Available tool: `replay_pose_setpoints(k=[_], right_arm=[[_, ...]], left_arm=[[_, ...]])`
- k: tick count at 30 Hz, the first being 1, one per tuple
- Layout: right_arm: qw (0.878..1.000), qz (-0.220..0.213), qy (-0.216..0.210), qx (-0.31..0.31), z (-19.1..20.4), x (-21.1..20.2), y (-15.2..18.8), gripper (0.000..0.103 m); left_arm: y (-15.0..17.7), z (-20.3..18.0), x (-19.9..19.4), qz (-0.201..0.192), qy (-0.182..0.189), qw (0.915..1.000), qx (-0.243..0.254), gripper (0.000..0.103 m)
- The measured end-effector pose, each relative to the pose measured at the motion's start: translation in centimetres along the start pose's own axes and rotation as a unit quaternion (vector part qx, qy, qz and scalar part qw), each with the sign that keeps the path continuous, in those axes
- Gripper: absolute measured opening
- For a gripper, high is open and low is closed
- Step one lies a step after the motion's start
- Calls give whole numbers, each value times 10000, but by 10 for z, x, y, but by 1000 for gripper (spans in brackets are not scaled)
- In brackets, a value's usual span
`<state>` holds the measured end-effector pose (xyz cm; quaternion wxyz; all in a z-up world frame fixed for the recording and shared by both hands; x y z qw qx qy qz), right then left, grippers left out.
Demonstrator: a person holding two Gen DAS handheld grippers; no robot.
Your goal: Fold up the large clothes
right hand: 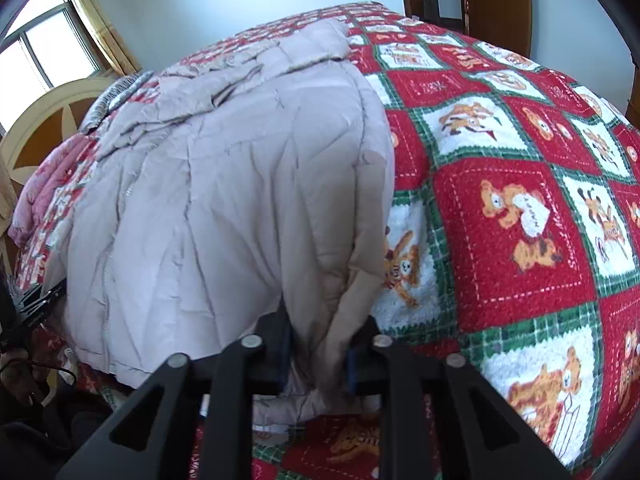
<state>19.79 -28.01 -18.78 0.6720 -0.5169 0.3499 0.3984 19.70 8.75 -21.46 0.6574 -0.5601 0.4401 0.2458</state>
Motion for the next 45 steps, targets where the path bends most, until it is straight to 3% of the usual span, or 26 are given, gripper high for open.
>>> replay_pose_setpoints(k=[4, 11, 15, 18, 20, 22, 23, 24, 26, 27, 29, 31, 33, 34, 41, 45], right_arm=[[9996, -245, -168, 3, 3, -15, 0, 16], [9969, -618, -482, -13, 11, -40, -2, 14], [9957, -797, -447, -148, 19, -48, -9, 14], [9975, -535, -447, -91, 15, -27, -5, 14], [9984, -432, -367, -59, 10, -19, 2, 14], [9985, -401, -361, 10, 5, -15, 10, 14], [9984, -389, -397, 26, 4, -15, 12, 16], [9985, -380, -390, -1, 3, -15, 14, 21], [9990, -340, -279, -43, 2, -12, 18, 30], [9992, -268, -309, -49, 3, -9, 20, 45], [9990, -186, -391, -91, 5, -3, 25, 49], [9995, -167, -173, -222, 9, 0, 28, 23], [9989, -193, -418, -119, 6, -4, 29, 14], [9985, -241, -487, -105, 5, -9, 29, 13], [9887, -1260, -801, -144, 14, -96, 16, 11], [9787, -1890, -760, -257, 23, -136, -26, 10]], left_arm=[[-4, 4, -13, -145, -44, 9999, 66, 16], [-21, 15, -56, -616, 53, 9981, 15, 13], [-25, 19, -58, -742, -241, 9968, 183, 14], [-15, 24, -31, -320, -318, 9989, 82, 23], [-3, 26, -16, -36, -388, 9992, -20, 39], [8, 29, -6, 165, -456, 9987, -143, 66], [14, 31, -6, 158, -440, 9987, -213, 71], [18, 34, -6, 159, -391, 9987, -295, 77], [24, 37, -3, 229, -134, 9989, -396, 77], [27, 36, -2, 255, 2, 9987, -444, 77], [29, 32, -1, 238, 209, 9987, -409, 67], [28, 25, -3, 167, 238, 9994, -200, 36], [26, 21, -11, 84, 185, 9998, -29, 17], [23, 21, -19, 23, 135, 9999, 27, 13], [-16, 19, -128, -970, 369, 9943, 235, 9], [-65, 13, -163, -1569, 69, 9859, 581, 9]])
Point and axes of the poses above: each gripper's, at about its wrist camera, not at the fingertips, and x roughly the way its jaws point, z to its left, y to its underside, the point moved 3 cm from there along x, roughly the way its jaws point, and after that the axes turned 10 degrees about z, right-handed, at the moved point
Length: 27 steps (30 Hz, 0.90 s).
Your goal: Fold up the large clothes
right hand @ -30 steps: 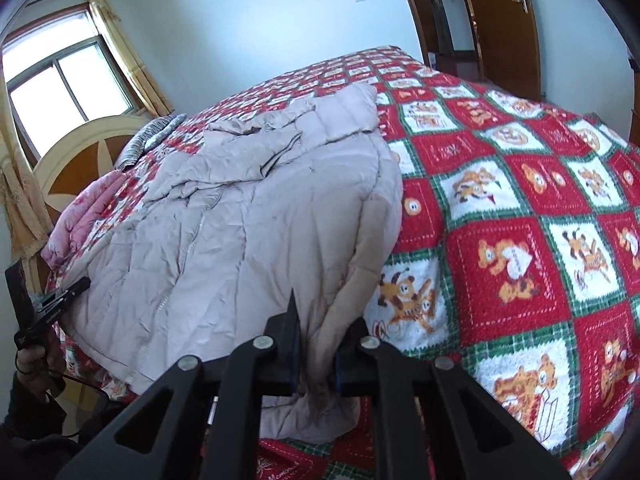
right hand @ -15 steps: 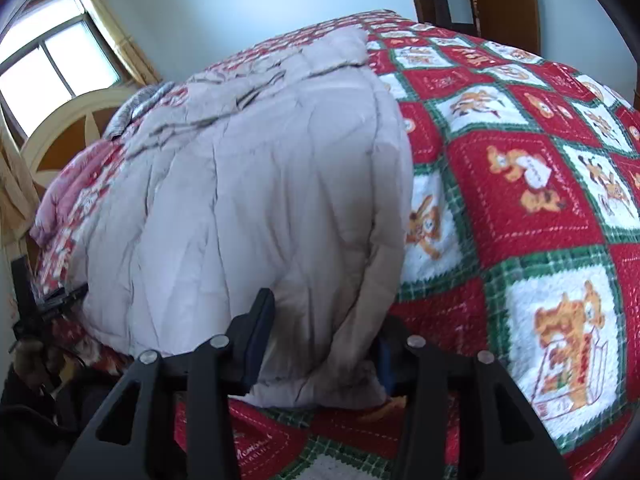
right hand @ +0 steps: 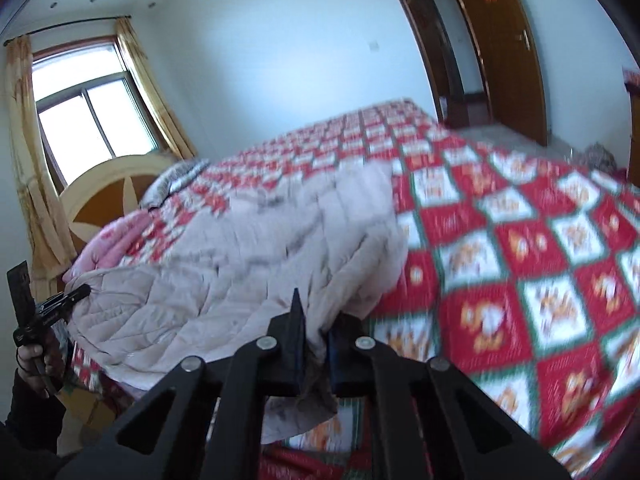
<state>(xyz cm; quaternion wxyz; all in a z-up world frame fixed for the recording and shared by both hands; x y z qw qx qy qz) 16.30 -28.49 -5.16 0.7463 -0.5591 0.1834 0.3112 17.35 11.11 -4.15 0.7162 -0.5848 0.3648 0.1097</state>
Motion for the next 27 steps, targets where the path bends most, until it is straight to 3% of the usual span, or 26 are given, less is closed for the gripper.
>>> replay_pose_setpoints(k=[3, 8, 15, 20, 25, 27], right_arm=[[9995, -316, 19, 32, 1, 13, -34, 10], [9983, -539, 140, 153, 5, 55, -82, 10], [9971, -469, 340, 494, -15, 116, -147, 10], [9954, -296, 640, 649, -27, 161, -181, 11], [9900, -208, 1102, 856, -36, 216, -203, 13], [9892, -116, 1153, 894, -39, 239, -208, 28]], left_arm=[[-36, 22, 26, -238, -217, 9992, -233, 14], [-86, 58, 87, -253, -8, 9956, -906, 15], [-135, 96, 144, 111, 177, 9903, -1375, 20], [-163, 123, 166, 188, 589, 9763, -2074, 33], [-180, 118, 208, 353, -217, 9744, -2211, 45], [-181, 117, 223, 482, -463, 9713, -2281, 57]])
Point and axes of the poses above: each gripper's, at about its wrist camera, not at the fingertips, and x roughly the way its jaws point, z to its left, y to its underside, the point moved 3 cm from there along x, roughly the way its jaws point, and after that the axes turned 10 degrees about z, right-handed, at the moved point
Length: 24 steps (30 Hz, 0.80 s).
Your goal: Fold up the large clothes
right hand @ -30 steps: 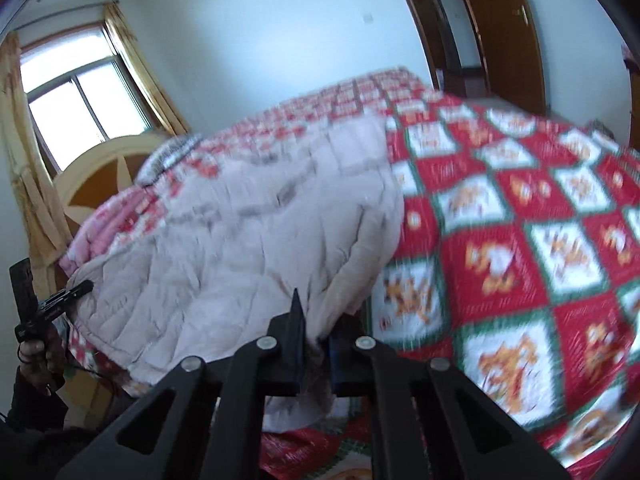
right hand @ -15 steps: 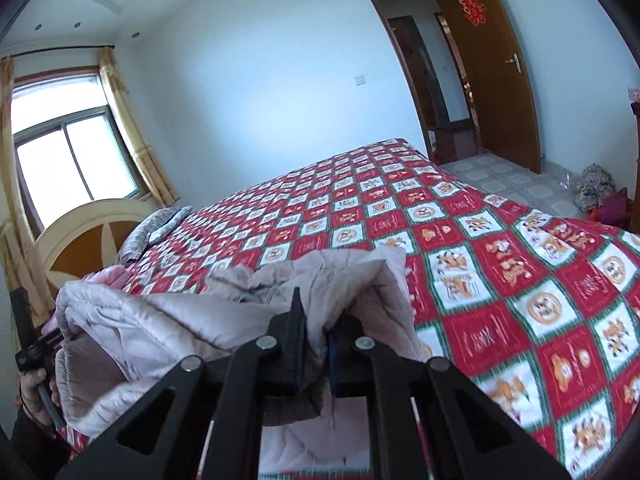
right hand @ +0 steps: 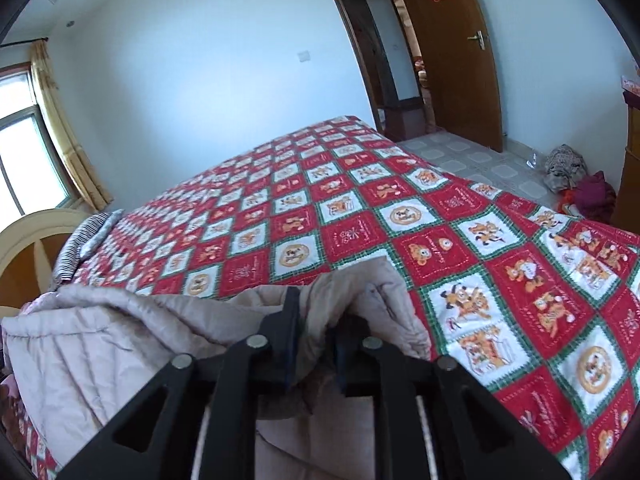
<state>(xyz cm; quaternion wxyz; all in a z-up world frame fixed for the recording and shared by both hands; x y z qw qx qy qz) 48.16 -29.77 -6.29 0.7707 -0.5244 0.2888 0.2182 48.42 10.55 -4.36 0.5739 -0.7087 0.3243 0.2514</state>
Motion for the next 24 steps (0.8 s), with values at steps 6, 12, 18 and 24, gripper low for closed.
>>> replay_pose_setpoints(k=[6, 12, 18, 24], right_arm=[[9980, -343, 149, -505, 16, 11, 3, 76], [9947, -552, -155, -849, 48, -18, 35, 78], [9799, -667, -282, -1857, 95, -14, 104, 89], [9856, -360, 46, -1650, 91, 32, 87, 88]], left_arm=[[-15, 2, -1, -629, -903, 9938, 133, 78], [39, -36, -9, -920, -978, 9878, 790, 85], [98, -82, 34, -956, -1470, 9716, 1589, 93], [71, -82, 81, -491, -1786, 9740, 1303, 93]])
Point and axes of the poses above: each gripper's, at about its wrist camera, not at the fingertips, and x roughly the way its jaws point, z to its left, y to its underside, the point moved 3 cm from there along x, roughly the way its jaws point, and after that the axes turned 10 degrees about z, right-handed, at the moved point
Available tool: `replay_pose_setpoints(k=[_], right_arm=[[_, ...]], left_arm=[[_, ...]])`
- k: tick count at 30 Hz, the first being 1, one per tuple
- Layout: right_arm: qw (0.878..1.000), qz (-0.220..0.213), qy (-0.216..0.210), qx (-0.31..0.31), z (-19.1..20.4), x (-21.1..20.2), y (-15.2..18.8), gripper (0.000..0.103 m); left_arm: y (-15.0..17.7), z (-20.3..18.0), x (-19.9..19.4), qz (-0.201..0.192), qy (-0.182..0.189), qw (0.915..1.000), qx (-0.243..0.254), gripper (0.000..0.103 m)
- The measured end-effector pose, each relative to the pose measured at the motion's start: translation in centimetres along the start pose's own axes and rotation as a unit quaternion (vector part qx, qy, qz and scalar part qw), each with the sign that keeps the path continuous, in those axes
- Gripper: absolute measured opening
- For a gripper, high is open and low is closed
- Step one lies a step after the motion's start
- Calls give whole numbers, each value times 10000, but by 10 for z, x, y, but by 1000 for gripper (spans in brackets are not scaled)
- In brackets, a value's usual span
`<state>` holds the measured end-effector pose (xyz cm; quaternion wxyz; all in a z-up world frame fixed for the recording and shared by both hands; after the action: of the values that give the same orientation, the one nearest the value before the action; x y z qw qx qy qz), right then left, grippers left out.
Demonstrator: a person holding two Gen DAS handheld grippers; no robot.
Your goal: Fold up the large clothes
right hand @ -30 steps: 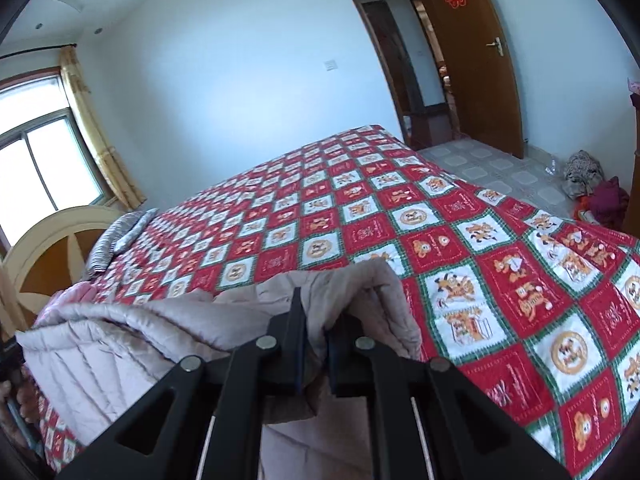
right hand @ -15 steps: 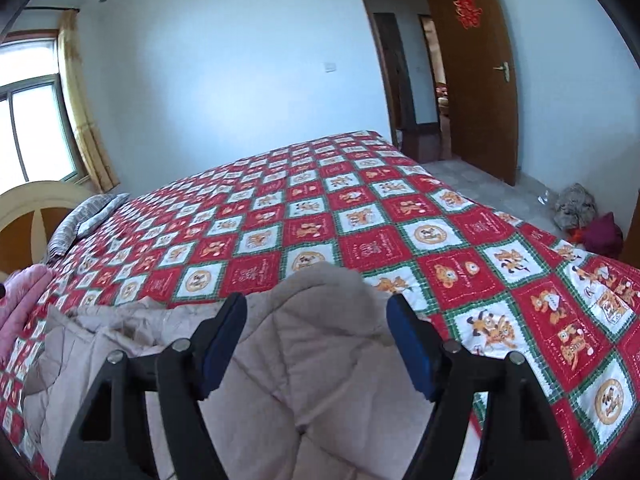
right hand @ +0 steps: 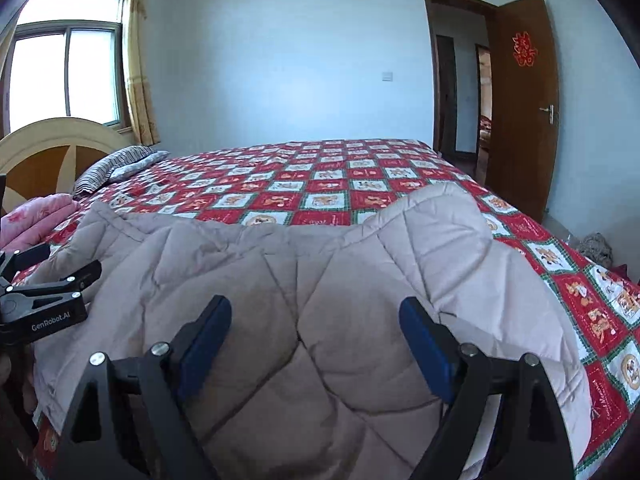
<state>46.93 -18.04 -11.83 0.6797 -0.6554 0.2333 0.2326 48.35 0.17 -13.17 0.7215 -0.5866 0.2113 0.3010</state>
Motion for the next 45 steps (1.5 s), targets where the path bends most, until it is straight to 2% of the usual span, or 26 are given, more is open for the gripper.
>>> replay_pose_setpoints(k=[4, 11, 19, 29, 45], right_arm=[[9990, 383, 88, 204, -9, 30, -1, 88], [9981, 553, 118, 255, -14, 45, 10, 90], [9955, 894, 245, 202, -15, 59, 11, 95], [9901, 1293, 541, 7, -11, 68, 13, 100], [9861, 1453, 789, -135, -5, 78, 9, 102]], left_arm=[[1, -3, 32, 395, 131, 9990, -142, 94], [12, -7, 59, 453, 400, 9977, -299, 102], [11, -6, 73, 586, 614, 9957, -383, 102], [9, -10, 82, 748, 621, 9947, -333, 102], [9, -11, 86, 867, 638, 9938, -291, 102]])
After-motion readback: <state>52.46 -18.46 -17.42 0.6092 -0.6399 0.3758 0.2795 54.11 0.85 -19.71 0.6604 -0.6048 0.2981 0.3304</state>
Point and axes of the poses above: each gripper's, at about its wrist camera, not at the fingertips, and x roughly the way its jaws point, z to its left, y to its underside, the point moved 3 cm from there along x, roughly the way its jaws point, and after that the axes turned 10 degrees about z, right-handed, at the moved point
